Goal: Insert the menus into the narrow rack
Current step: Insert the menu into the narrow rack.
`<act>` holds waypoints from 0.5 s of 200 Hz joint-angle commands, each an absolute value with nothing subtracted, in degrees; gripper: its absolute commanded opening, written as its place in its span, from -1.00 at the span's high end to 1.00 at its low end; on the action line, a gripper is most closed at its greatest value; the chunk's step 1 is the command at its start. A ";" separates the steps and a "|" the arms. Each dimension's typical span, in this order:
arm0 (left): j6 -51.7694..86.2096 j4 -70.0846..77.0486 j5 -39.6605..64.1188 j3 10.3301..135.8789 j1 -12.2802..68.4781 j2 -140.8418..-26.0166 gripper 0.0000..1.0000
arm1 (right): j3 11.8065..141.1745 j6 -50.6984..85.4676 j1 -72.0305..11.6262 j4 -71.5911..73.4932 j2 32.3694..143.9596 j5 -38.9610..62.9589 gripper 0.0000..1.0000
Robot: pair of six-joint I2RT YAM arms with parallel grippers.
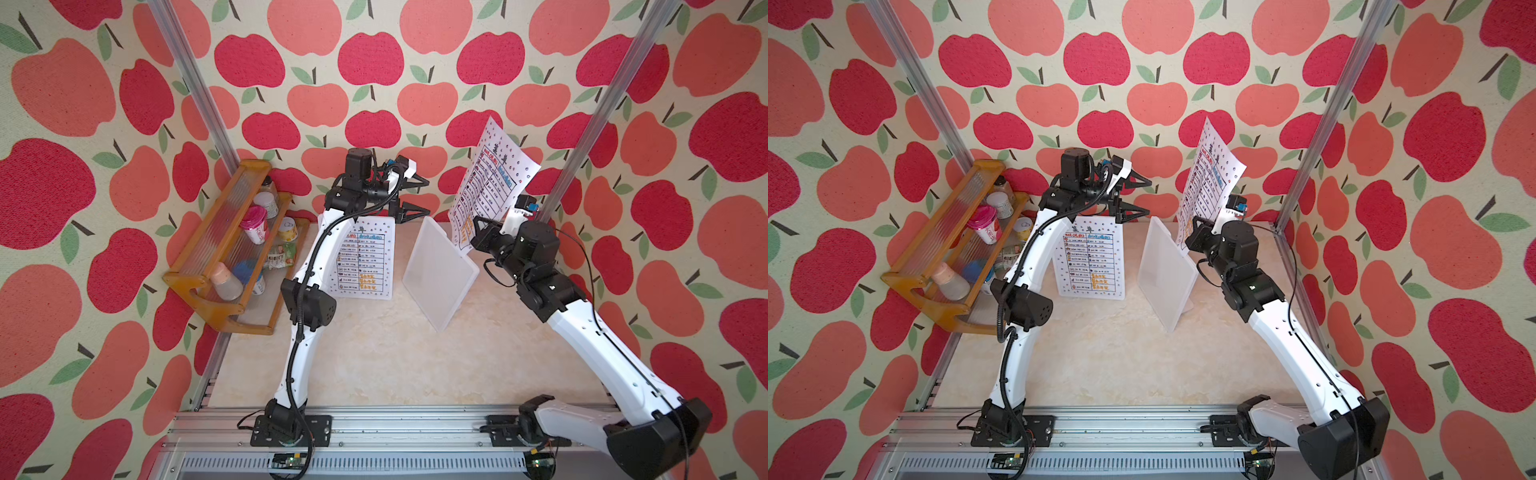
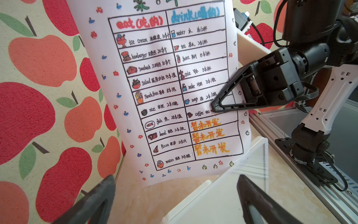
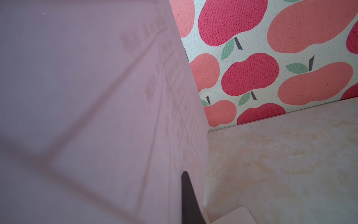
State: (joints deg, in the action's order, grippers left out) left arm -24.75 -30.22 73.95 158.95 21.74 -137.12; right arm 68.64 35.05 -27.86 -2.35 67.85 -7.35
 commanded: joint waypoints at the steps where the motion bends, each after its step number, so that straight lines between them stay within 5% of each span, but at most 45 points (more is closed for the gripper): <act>1: -23.44 -28.82 75.49 159.49 21.31 -134.22 -0.99 | 67.96 35.51 -27.03 -3.23 66.89 -3.82 1.00; 100: -11.94 -21.22 75.72 158.86 20.96 -136.01 -0.99 | 65.07 40.54 -21.71 0.74 67.29 8.75 1.00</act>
